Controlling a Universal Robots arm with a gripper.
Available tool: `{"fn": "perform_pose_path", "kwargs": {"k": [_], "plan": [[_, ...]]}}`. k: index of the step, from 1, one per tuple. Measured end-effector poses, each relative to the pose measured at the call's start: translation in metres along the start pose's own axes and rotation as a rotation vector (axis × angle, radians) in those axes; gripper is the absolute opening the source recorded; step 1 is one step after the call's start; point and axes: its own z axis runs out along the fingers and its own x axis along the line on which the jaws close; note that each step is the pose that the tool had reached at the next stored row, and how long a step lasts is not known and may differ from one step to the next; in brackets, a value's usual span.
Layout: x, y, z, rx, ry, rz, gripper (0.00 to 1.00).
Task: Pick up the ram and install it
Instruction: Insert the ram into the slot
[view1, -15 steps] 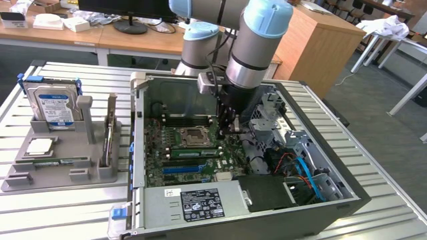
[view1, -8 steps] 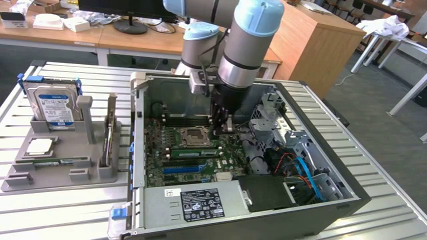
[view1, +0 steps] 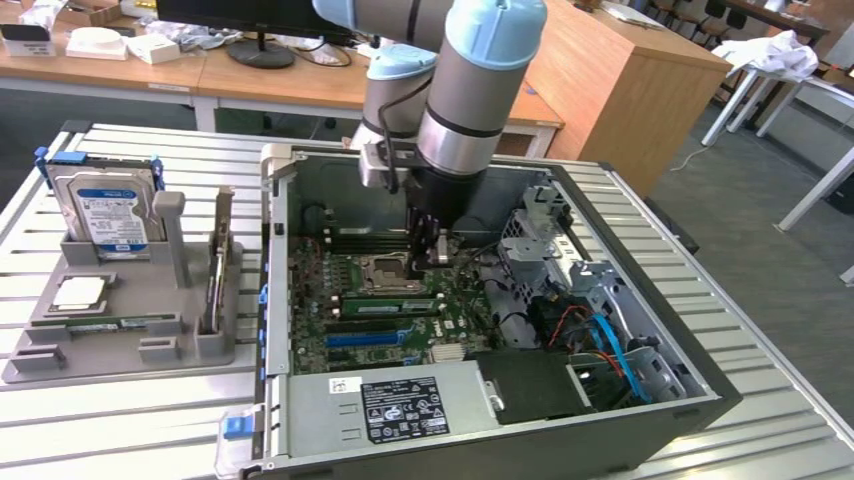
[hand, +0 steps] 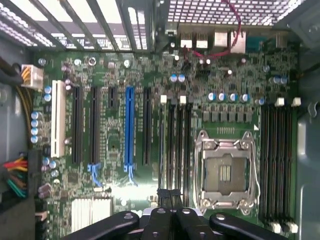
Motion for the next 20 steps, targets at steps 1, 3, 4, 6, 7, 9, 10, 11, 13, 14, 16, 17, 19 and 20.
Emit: {"fn": "perform_pose_path", "kwargs": {"k": [1, 3, 4, 6, 7, 9, 10, 11, 13, 14, 16, 17, 19, 20], "plan": [[0.0, 0.0023, 0.0, 0.0004, 0.0001, 0.0, 0.1], [0.0, 0.0067, 0.0001, 0.0014, 0.0, 0.0, 0.1], [0.0, 0.0089, 0.0001, 0.0018, 0.0, 0.0, 0.1], [0.0, 0.0131, 0.0002, 0.0025, 0.0, 0.0, 0.1], [0.0, 0.015, 0.0002, 0.0028, -0.0001, 0.0, 0.1], [0.0, 0.019, 0.0002, 0.0034, 0.0, 0.0, 0.1], [0.0, 0.021, 0.0003, 0.0037, 0.0, 0.0, 0.1], [0.0, 0.023, 0.0003, 0.004, 0.0, 0.0, 0.1], [0.0, 0.0271, 0.0004, 0.0046, 0.0, 0.0, 0.1], [0.0, 0.029, 0.0004, 0.0049, 0.0, 0.0, 0.1], [0.0, 0.0326, 0.0005, 0.0055, 0.0, 0.0, 0.1], [0.0, 0.0343, 0.0005, 0.0057, 0.0, 0.0, 0.1], [0.0, 0.0379, 0.0005, 0.0062, 0.0, 0.0, 0.1], [0.0, 0.0396, 0.0005, 0.0063, 0.0, 0.0, 0.1]]}}
